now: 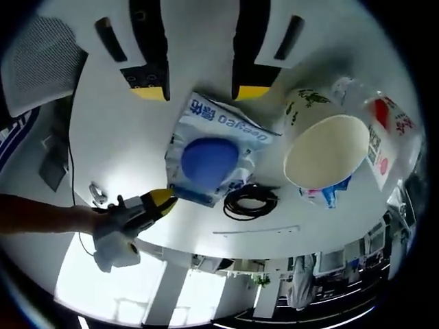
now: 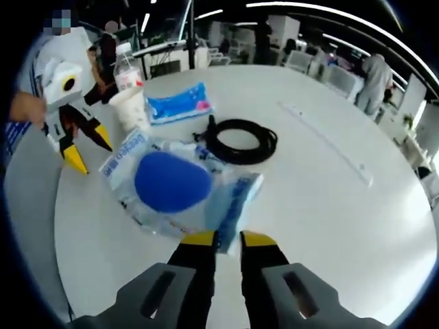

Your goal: Arrange the tabletop items into an orderly group along one side of the table until the central work area is clear of visible clutter.

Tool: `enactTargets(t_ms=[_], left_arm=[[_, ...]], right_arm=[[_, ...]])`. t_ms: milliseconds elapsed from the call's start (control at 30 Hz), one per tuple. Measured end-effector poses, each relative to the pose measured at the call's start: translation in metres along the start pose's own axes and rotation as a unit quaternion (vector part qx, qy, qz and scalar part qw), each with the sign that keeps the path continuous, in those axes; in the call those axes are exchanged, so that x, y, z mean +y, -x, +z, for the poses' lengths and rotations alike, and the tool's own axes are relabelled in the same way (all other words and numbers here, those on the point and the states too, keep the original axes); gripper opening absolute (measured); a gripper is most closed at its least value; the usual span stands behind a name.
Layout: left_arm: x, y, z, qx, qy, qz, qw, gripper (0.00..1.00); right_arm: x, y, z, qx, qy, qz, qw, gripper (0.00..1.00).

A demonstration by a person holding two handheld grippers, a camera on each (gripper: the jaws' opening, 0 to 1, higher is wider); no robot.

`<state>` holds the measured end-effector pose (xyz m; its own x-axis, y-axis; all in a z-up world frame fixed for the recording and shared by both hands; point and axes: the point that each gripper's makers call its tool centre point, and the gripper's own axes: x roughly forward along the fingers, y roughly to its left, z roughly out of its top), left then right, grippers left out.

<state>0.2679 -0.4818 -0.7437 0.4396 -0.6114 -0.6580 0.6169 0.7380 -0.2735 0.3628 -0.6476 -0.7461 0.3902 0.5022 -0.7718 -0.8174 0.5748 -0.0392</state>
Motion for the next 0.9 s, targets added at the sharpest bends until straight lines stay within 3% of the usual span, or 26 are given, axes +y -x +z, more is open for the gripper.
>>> enactTargets(t_ms=[900], left_arm=[[0.007,-0.017,0.001,0.0,0.062,0.009,0.998,0.15]], right_arm=[[-0.003,0.001,-0.007,-0.002,-0.036,0.004,0.9993,0.03]])
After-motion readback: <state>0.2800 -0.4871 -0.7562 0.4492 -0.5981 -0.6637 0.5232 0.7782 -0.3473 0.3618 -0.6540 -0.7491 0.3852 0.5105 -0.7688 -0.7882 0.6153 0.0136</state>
